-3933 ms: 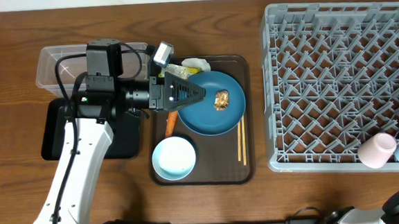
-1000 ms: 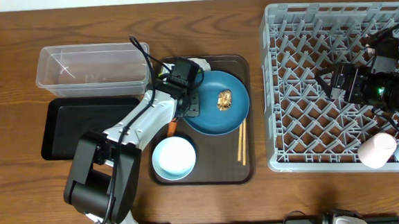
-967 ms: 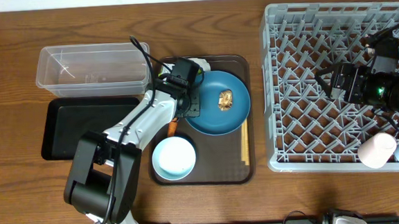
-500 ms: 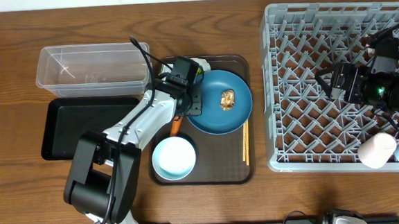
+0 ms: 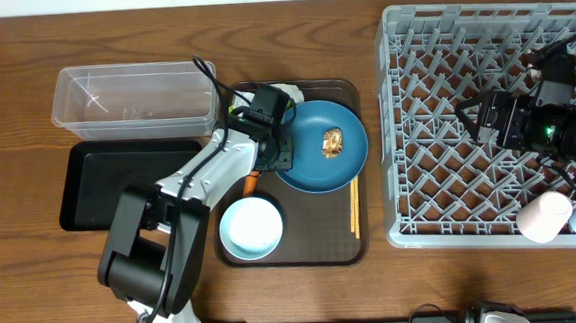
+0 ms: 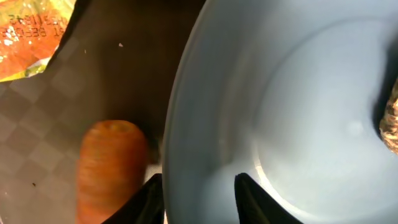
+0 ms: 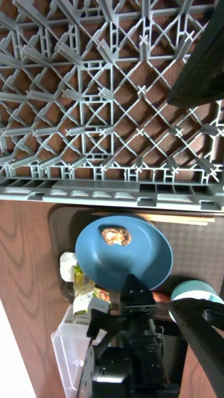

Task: Sort waste into correct bins and load items into the dishwasher rack
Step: 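Lift the blue plate with left gripper toward the black tray, then tip the blue plate over the clear bin to dump the food scrap, then raise the blue plate and grasp its rim with the right gripper, then carry the blue plate with right gripper into the dish rack, then release the plate in the rack and withdraw the right gripper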

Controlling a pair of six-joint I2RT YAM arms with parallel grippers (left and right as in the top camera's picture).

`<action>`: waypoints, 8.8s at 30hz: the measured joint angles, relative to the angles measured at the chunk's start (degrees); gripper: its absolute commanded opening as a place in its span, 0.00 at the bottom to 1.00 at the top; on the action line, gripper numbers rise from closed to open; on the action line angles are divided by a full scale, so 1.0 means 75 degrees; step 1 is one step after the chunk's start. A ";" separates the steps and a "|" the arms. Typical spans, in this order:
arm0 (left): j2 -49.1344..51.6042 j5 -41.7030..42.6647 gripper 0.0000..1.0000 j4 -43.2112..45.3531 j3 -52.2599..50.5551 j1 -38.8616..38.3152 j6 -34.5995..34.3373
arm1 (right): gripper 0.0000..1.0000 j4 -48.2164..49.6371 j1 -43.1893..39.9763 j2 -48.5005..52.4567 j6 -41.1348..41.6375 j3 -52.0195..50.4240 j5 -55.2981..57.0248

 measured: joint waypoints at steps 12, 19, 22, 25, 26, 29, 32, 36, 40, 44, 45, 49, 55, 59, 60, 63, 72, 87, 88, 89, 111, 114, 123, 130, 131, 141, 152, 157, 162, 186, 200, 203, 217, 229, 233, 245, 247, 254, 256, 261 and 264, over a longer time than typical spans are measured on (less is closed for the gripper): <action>0.0003 0.0015 0.29 0.0635 0.0000 0.0044 -0.0067 | 0.90 -0.0012 0.0000 0.0000 0.0000 0.0000 0.0015; 0.0003 0.0020 0.22 0.0679 0.0000 0.0093 -0.0192 | 0.89 -0.0055 0.0000 0.0000 0.0000 0.0000 0.0026; 0.0006 0.0020 0.22 0.0679 0.0000 0.0093 -0.0198 | 0.89 -0.0055 0.0000 0.0000 0.0000 0.0000 0.0029; 0.0061 0.0020 0.22 0.0740 0.0000 0.0093 -0.0198 | 0.89 -0.0058 0.0000 0.0000 0.0000 0.0000 0.0029; 0.0105 0.0020 0.22 0.0764 0.0000 0.0093 -0.0198 | 0.89 -0.0058 0.0000 0.0000 0.0000 0.0000 0.0029; 0.0329 0.0020 0.22 0.0764 0.0000 0.0093 -0.0198 | 0.89 -0.0058 0.0000 0.0000 0.0000 0.0000 0.0029; 0.0420 0.0061 0.13 0.0772 0.0003 0.0093 -0.0204 | 0.89 -0.0061 0.0000 0.0000 0.0000 0.0000 0.0032; 0.0379 0.0227 0.06 0.0801 0.0073 0.0146 -0.0271 | 0.89 -0.0058 0.0000 0.0000 0.0000 0.0000 0.0044; 0.0326 0.0329 0.06 0.0597 0.0125 0.0181 -0.0315 | 0.89 -0.0058 0.0000 0.0000 0.0000 0.0000 0.0050; 0.0105 0.0364 0.06 -0.0009 0.0242 0.0210 -0.0367 | 0.89 -0.0058 0.0000 0.0000 0.0000 0.0000 0.0050; 0.0009 0.0361 0.06 -0.0251 0.0306 0.0242 -0.0364 | 0.89 -0.0061 0.0003 0.0000 0.0000 0.0000 0.0050; -0.0431 0.0248 0.06 -0.1029 0.0475 0.0513 -0.0306 | 0.89 -0.0085 0.0000 0.0000 0.0000 0.0000 0.0050; -0.1588 0.0108 0.06 -0.2075 0.0731 0.1300 -0.0166 | 0.89 -0.0090 0.0003 0.0000 0.0000 0.0000 0.0050; -0.2567 -0.0047 0.06 -0.2734 0.0833 0.1757 -0.0044 | 0.89 -0.0093 0.0000 0.0000 0.0000 0.0000 0.0050; -0.2827 -0.0166 0.06 -0.2943 0.0845 0.1856 -0.0009 | 0.89 -0.0093 0.0000 0.0000 0.0000 0.0000 0.0050; -0.3576 -0.0749 0.06 -0.3701 0.0874 0.2148 0.0038 | 0.89 -0.0096 0.0000 0.0000 0.0000 0.0000 0.0050; -0.5082 -0.4054 0.05 -0.5811 0.0918 0.2844 0.0035 | 0.89 -0.0073 0.0003 0.0003 0.0000 0.0000 0.0050; -0.3244 -0.8215 0.06 -0.6184 0.0799 0.2736 -0.1798 | 0.90 0.0032 0.0003 0.0003 0.0000 0.0000 0.0050; -0.3060 -0.8443 0.06 -0.6181 0.0796 0.2649 -0.1760 | 0.90 0.0029 0.0003 0.0003 0.0000 0.0000 0.0050; -0.2853 -0.8752 0.06 -0.6178 0.0790 0.2495 -0.1684 | 0.90 0.0035 0.0003 0.0003 0.0000 0.0000 0.0052; -0.2326 -1.0252 0.06 -0.6088 0.0772 0.1483 -0.1376 | 0.92 -0.0020 0.0000 0.0003 0.0000 0.0000 0.0052; -0.2608 -0.9670 0.06 -0.6123 0.0833 0.1483 -0.1367 | 0.92 -0.0023 0.0003 0.0003 -0.0035 0.0000 0.0044; -0.5053 -0.5231 0.06 -0.4666 0.2495 0.1486 -0.0152 | 0.86 0.0119 0.0749 0.0003 -0.0507 0.0000 -0.0796; -0.5453 -0.1064 0.06 -0.4100 0.2524 0.1469 0.0242 | 0.86 0.1043 0.1967 0.0003 -0.0679 0.0000 -0.2037; -0.5383 -0.0662 0.06 -0.4080 0.2524 0.1469 0.0265 | 0.86 0.1212 0.2200 0.0003 -0.0688 0.0000 -0.2133; -0.5263 0.1848 0.06 -0.3436 0.2524 0.1445 0.0385 | 0.58 0.2159 0.4004 0.0583 -0.0335 0.0000 -0.1728; -0.5272 0.1629 0.94 -0.3258 0.2512 0.0694 0.0574 | 0.01 0.2669 0.4176 0.1113 0.0356 0.0000 -0.0903; -0.5281 0.1772 0.98 -0.2964 0.2512 0.0522 0.0554 | 0.01 0.2162 0.4234 0.1096 0.0283 -0.0003 0.0137; -0.5284 0.1778 0.98 -0.2903 0.2512 0.0522 0.0562 | 0.01 0.1609 0.3611 0.0886 0.0615 -0.0006 0.2911; -0.5284 0.1798 0.98 -0.3765 0.2512 0.0522 0.0565 | 0.01 0.3891 0.0090 0.2506 -0.0455 -0.0012 1.1870; -0.5284 0.1798 0.98 -0.3908 0.2512 0.0522 0.0568 | 0.01 0.6111 -0.0149 0.4261 -0.3599 -0.0023 1.2103; -0.5284 0.1798 0.98 -0.3928 0.2512 0.0522 0.0568 | 0.02 0.5977 -0.0149 0.4494 -0.3832 -0.0023 1.2097; -0.5289 0.1795 0.98 -0.3931 0.2512 0.0522 0.0568 | 0.99 0.5033 0.0061 0.4622 -0.4036 0.0050 1.1068; -0.5292 0.1798 0.98 -0.3934 0.2512 0.0522 0.0568 | 0.99 0.4135 0.1072 0.4613 -0.3687 0.0047 1.0585; -0.5292 0.1798 0.98 -0.3934 0.2512 0.0522 0.0568 | 0.99 0.4036 0.1387 0.4613 -0.3494 0.0047 1.0483; -0.5292 0.1798 0.98 -0.3963 0.2512 0.0522 0.0568 | 0.99 0.4022 0.1655 0.3672 -0.3159 0.0032 1.0229; -0.5292 0.1798 0.98 -0.3963 0.2512 0.0522 0.0568 | 0.99 0.4001 0.1690 0.3340 -0.3121 0.0032 1.0156; -0.5292 0.1798 0.98 -0.3981 0.2512 0.0522 0.0568 | 0.99 0.3206 0.2025 0.2259 -0.2669 0.0032 0.9078; -0.5292 0.1798 0.98 -0.3981 0.2512 0.0522 0.0568 | 0.99 0.2862 0.2122 0.2028 -0.2398 0.0032 0.8536; -0.5292 0.1798 0.98 -0.4025 0.2512 0.0522 0.0568 | 0.99 0.2057 0.2174 0.1565 -0.1361 0.0029 0.6540; -0.5292 0.1746 0.98 -0.4182 0.2512 0.0522 0.0571 | 0.99 0.1915 0.2177 0.1367 -0.0950 0.0029 0.4704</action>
